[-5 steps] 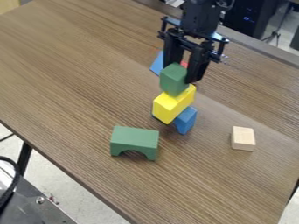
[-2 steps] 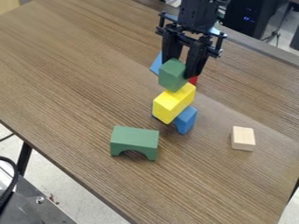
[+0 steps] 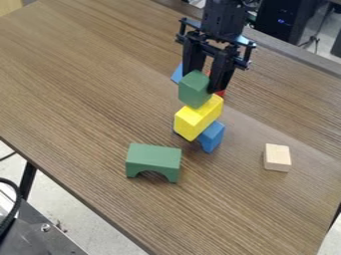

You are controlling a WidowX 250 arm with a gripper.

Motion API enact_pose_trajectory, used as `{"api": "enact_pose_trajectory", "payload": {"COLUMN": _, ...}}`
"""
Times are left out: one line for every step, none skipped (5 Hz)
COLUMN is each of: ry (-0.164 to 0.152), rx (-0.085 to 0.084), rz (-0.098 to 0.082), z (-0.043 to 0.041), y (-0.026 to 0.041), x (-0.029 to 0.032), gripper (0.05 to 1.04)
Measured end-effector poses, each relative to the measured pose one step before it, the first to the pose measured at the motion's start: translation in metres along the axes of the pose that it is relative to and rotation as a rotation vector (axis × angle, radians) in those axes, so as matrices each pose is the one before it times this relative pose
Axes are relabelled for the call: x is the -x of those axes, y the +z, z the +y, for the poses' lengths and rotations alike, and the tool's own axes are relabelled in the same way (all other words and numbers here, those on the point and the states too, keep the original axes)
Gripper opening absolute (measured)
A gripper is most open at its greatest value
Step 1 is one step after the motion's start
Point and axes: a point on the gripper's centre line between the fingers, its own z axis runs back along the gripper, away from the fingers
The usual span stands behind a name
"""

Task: Put the green cube on top of the yellow block

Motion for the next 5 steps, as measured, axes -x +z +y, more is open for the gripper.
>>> {"api": "enact_pose_trajectory", "payload": {"ry": -0.0210, "rx": 0.0028, "rz": 0.0096, "z": -0.00434, "y": -0.00374, "x": 0.00118, "gripper": 0.615}}
{"api": "enact_pose_trajectory", "payload": {"ry": -0.0164, "rx": -0.0023, "rz": 0.0026, "z": -0.00320, "y": -0.00062, "x": -0.00002, "gripper": 0.907}}
{"api": "enact_pose_trajectory", "payload": {"ry": -0.0296, "rx": -0.0182, "rz": 0.0107, "z": -0.00680, "y": -0.00210, "x": 0.00099, "gripper": 1.011}}
{"api": "enact_pose_trajectory", "payload": {"ry": -0.0164, "rx": -0.0196, "rz": -0.0067, "z": -0.00530, "y": -0.00017, "x": -0.00069, "gripper": 1.004}}
{"api": "enact_pose_trajectory", "payload": {"ry": -0.0499, "rx": 0.0431, "rz": -0.1040, "z": -0.00633, "y": 0.02042, "x": 0.00644, "gripper": 0.998}}
